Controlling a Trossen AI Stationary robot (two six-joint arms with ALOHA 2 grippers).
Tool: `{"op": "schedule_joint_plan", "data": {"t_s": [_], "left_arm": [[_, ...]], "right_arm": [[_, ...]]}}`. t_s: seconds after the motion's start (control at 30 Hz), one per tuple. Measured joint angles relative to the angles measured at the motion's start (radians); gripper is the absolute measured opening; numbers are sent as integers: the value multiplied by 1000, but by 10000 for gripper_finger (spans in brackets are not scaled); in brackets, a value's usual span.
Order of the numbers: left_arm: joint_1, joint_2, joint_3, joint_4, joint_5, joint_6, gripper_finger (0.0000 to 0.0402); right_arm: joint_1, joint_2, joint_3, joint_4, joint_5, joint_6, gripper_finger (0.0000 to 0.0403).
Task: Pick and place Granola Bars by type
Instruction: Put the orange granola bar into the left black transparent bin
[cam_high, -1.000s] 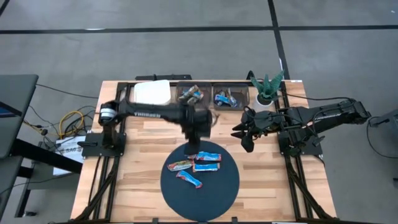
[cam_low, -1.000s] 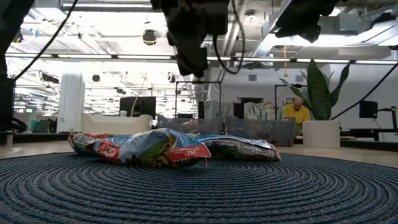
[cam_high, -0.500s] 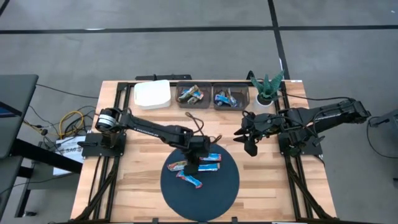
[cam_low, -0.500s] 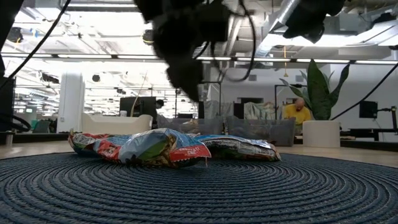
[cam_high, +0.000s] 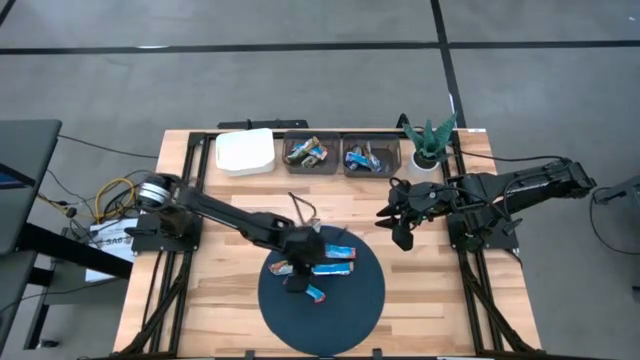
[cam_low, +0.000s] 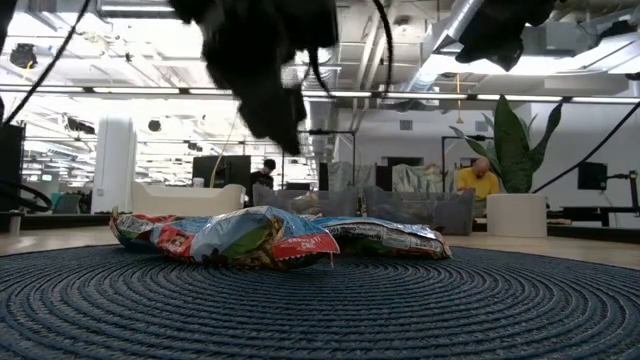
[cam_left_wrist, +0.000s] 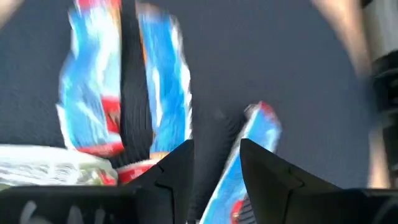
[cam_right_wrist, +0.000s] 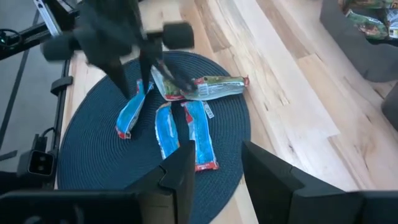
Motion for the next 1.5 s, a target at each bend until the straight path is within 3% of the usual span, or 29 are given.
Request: {"op": "schedule_joint_plan", "data": {"t_s": [0.27, 0.37, 0.6, 0.83, 1.2, 1.5], "left_arm": [[15, -241, -364, 353, -20, -117, 121], [15, -265, -408, 408, -62, -109, 121], [18, -246, -344, 398, -193, 16, 121], [19, -122, -274, 400, -161, 17, 121], [-16, 62, -68, 250, -154, 58, 121], [-50, 117, -39, 241, -154, 59, 121]], "right_arm": [[-1, 0, 0, 0, 0, 6, 122], [-2, 0, 0, 0, 3, 6, 122], [-26, 0, 0, 0, 4, 9, 122], [-34, 0, 0, -3, 3, 8, 122], [-34, 0, 0, -6, 2, 7, 122], [-32, 0, 0, -6, 2, 6, 122]]}}
